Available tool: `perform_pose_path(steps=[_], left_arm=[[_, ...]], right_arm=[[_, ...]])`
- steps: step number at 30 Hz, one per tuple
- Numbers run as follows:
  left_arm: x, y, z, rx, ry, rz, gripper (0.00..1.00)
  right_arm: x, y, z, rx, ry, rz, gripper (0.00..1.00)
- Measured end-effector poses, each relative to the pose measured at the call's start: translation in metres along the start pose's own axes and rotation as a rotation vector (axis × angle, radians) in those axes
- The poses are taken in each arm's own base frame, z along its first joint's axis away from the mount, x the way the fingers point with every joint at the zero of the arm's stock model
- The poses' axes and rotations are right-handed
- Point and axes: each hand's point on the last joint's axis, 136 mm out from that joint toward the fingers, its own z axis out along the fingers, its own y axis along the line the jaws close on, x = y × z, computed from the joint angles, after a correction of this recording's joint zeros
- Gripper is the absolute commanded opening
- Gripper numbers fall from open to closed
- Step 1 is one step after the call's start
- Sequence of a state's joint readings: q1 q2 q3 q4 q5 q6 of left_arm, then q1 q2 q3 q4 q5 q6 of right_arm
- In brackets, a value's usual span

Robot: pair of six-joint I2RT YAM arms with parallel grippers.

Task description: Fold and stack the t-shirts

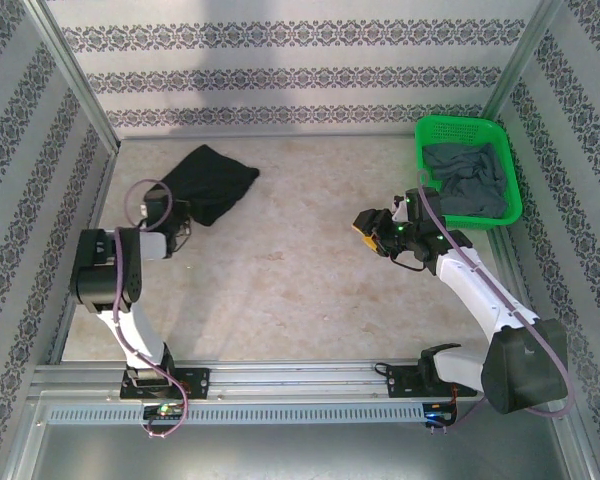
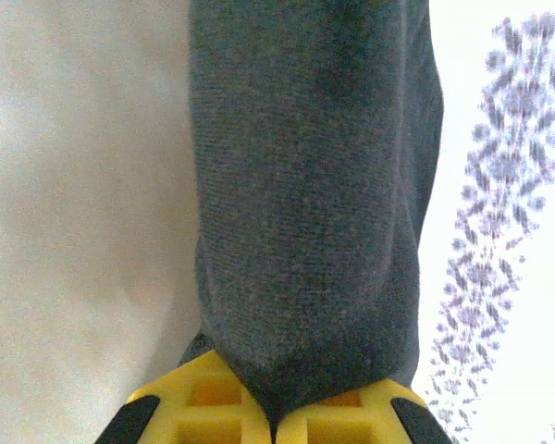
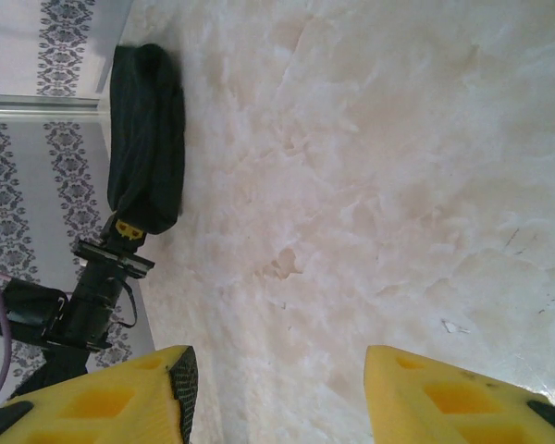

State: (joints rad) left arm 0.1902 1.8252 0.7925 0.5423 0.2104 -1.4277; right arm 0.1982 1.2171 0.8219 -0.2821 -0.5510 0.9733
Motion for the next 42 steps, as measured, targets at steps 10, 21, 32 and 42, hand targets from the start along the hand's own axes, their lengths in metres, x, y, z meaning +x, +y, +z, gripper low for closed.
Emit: perform_pose_path(steps=[10,21,32,42], left_arm=[[-0.081,0.015,0.005,-0.007,-0.080,-0.048,0.00],[-0.035,-0.017,0.052,0.066,0.011,-0.015,0.00],[-0.010,-0.014,0.045,0.061,0.056,0.008,0.18],[-0.003,-0.055,-0.014,0.089,0.078,0.174,1.00]], right_arm=[[-0.002,0.005,0.013,-0.005,0.017,-0.006,0.51],[0.006,0.011,0.029,-0.011,0.053,-0.014,0.52],[0.001,0.062,0.030,-0.217,0.049,-0.090,0.53],[0.001,0.076,0.020,-0.276,0.035,-0.122,0.70]])
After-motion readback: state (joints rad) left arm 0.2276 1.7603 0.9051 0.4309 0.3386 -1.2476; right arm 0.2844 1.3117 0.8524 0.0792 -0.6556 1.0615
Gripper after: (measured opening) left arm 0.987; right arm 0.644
